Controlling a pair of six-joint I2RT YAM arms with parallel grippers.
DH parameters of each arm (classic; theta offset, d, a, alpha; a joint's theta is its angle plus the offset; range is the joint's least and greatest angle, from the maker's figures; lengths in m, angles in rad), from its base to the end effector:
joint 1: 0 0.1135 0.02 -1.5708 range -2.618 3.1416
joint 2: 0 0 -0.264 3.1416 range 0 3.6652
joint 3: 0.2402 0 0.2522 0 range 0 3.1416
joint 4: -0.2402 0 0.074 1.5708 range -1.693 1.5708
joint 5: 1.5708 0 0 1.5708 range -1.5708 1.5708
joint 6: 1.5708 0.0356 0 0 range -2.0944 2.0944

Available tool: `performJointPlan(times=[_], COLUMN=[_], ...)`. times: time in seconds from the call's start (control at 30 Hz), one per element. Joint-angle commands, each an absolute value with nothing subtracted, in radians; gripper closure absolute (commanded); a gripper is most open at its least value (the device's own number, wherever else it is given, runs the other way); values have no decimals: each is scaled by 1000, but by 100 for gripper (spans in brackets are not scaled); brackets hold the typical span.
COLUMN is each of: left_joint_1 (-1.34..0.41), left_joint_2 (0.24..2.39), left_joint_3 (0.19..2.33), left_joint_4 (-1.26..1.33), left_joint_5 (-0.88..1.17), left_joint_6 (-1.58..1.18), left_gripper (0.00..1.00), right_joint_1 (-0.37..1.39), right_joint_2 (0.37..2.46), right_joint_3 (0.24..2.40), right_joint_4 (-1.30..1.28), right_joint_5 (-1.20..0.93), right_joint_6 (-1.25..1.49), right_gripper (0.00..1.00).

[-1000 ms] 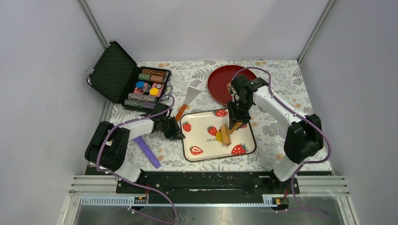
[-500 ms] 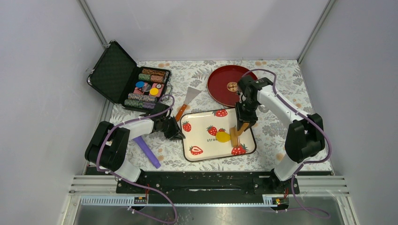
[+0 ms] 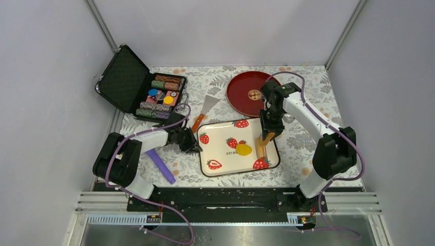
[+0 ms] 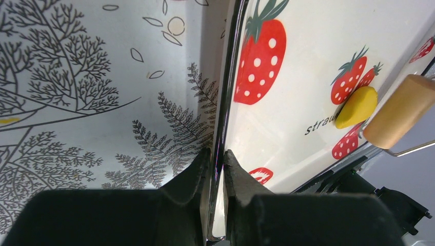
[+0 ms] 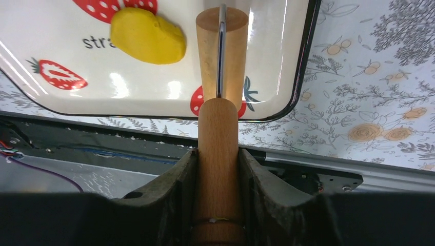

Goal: Roll out the dumpling wrappers from the dough

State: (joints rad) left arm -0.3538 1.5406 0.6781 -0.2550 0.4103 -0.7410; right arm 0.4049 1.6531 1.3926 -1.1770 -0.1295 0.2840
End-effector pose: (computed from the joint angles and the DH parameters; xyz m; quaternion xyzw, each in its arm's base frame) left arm 0.2424 -0.1047 0.1345 -0.1386 0.9450 -0.2840 0.0845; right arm 0.2816 0.1257 0.2632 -0.0644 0.9936 0.0832 0.0408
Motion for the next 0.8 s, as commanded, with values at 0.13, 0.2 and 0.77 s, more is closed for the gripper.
performJointPlan(times=[0.13, 0.2, 0.77], left_joint_1=[-335, -336, -335], left_joint_2=[1577, 1577, 1574], left_joint_3=[640, 641, 639], left_joint_4=[-344, -344, -344], left_joint_5=[215, 216, 216], left_joint_6=[-709, -708, -709], left_gripper=[100, 100, 100], right_joint_1=[419, 433, 535], right_joint_2=[1619, 1633, 1728], right_joint_3=[1567, 1588, 1517], right_joint_4=[-1204, -1207, -1125], right_joint_5=[-171, -174, -179], right_joint_6=[303, 309, 342], right_gripper=[100, 100, 100])
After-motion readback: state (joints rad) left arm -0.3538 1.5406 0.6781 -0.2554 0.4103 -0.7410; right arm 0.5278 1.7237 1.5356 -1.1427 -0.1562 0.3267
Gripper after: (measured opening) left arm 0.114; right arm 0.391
